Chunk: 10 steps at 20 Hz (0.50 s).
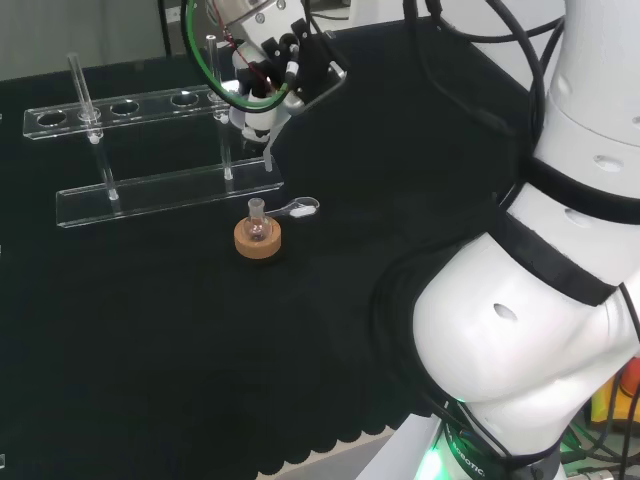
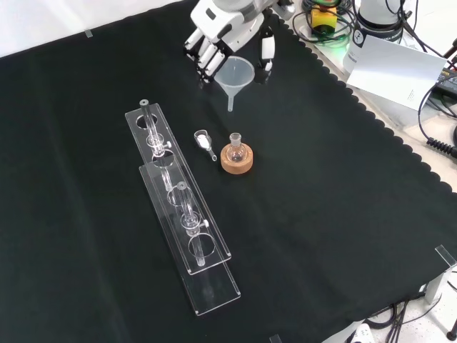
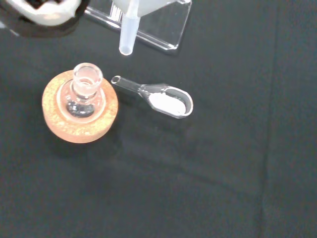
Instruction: Place the funnel on the round-bottom flask.
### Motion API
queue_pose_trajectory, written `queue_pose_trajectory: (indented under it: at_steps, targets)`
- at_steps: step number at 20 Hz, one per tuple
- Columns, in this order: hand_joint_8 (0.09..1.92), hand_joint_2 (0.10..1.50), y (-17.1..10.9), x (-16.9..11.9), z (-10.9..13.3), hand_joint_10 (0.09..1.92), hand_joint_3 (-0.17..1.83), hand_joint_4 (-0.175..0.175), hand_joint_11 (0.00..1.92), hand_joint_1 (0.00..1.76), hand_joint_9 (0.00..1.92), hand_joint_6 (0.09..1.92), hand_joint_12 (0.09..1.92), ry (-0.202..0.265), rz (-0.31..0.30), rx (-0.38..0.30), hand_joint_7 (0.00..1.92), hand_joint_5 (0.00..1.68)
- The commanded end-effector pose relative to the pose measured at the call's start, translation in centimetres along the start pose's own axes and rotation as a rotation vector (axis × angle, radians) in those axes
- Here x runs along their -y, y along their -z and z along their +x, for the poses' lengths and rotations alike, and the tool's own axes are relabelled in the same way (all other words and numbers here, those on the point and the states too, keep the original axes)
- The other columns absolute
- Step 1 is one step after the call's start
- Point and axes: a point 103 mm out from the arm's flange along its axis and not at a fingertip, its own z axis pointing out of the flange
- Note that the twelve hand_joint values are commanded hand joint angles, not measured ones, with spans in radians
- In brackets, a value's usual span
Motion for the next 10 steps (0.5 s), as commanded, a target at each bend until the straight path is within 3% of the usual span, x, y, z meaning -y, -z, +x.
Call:
queue_pose_trajectory:
  at_steps: [1, 10]
  targets:
    - [0.81, 0.69, -0.88, -0.79, 2.20, 0.71, 0.49, -0.046, 0.10, 0.76, 0.67, 0.52, 1.41, 0.024, 0.012, 0.007, 0.33, 0.43]
    - [0.81, 0.69, -1.51, -1.07, 2.58, 0.71, 0.50, -0.046, 0.10, 0.76, 0.67, 0.51, 1.40, 0.035, 0.017, -0.002, 0.33, 0.43]
